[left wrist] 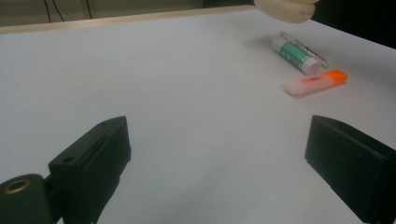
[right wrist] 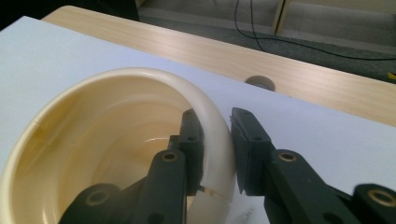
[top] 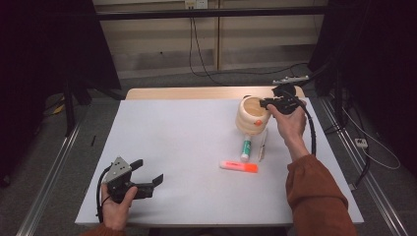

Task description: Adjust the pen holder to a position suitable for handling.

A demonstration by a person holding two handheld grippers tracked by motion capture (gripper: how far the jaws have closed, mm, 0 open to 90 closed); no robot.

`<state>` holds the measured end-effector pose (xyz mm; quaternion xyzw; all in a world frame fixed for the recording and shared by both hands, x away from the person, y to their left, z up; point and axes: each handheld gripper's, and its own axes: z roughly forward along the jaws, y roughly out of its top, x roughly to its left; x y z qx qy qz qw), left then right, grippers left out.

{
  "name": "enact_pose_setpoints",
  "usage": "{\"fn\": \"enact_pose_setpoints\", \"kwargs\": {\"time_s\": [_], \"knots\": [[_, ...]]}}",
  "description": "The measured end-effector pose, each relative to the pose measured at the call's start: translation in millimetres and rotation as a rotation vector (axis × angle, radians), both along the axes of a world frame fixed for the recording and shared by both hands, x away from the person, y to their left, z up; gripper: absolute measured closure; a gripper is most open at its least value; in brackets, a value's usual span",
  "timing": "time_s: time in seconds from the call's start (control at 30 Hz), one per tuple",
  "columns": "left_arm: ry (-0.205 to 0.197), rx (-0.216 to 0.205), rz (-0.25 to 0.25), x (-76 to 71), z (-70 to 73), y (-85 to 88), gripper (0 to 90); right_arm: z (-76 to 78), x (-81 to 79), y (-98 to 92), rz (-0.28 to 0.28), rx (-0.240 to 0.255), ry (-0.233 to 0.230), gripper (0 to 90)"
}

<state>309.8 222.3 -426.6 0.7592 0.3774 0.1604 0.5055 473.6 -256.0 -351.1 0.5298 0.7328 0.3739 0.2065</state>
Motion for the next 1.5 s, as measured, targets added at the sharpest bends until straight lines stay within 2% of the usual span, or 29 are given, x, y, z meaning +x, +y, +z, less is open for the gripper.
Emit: {"fn": "enact_pose_setpoints", "kwargs": {"time_s": [0.1, 0.13, 0.2, 0.47, 0.6, 0.7, 0.97, 1.23, 1.33, 1.5], "knots": [[-0.001, 0.002, -0.002, 0.2, -0.2, -0.1, 6.7, -1.2, 0.4, 11.7, 0.016, 0.007, -0.003, 75.1], [0.000, 0.000, -0.001, 0.1, -0.2, -0.2, 6.7, -2.9, 1.1, 22.0, 0.033, 0.018, 0.001, 75.1], [-0.001, -0.001, 0.000, 0.0, 0.0, -0.2, 6.7, -3.6, 1.5, 25.4, 0.040, 0.018, 0.002, 75.1], [-0.006, -0.002, 0.001, -0.5, 0.3, 0.4, 5.8, -12.5, 1.4, 59.7, 0.079, 0.010, 0.020, 75.0], [-0.004, -0.003, 0.001, -0.4, 0.2, 0.1, 5.8, -16.5, -2.8, 71.3, 0.085, 0.025, 0.029, 75.1], [-0.003, 0.000, 0.004, -0.4, 0.2, 0.1, 5.8, -21.5, -9.6, 87.0, 0.087, -0.001, 0.045, 75.0], [-0.002, 0.002, 0.003, -0.3, 0.1, -0.2, 5.7, -30.5, -17.6, 110.5, 0.106, 0.009, 0.061, 75.0], [-0.002, -0.001, 0.000, -0.3, -0.1, 0.2, 5.8, -39.7, -16.8, 136.8, 0.139, -0.003, 0.071, 75.1], [-0.001, 0.002, -0.004, 0.1, -0.3, 0.0, 5.7, -45.7, -12.6, 141.8, 0.121, -0.021, 0.078, 74.9], [0.000, 0.002, -0.003, 0.3, -0.5, 0.1, 5.8, -50.3, -11.3, 144.0, 0.085, -0.012, 0.082, 74.8]]}}
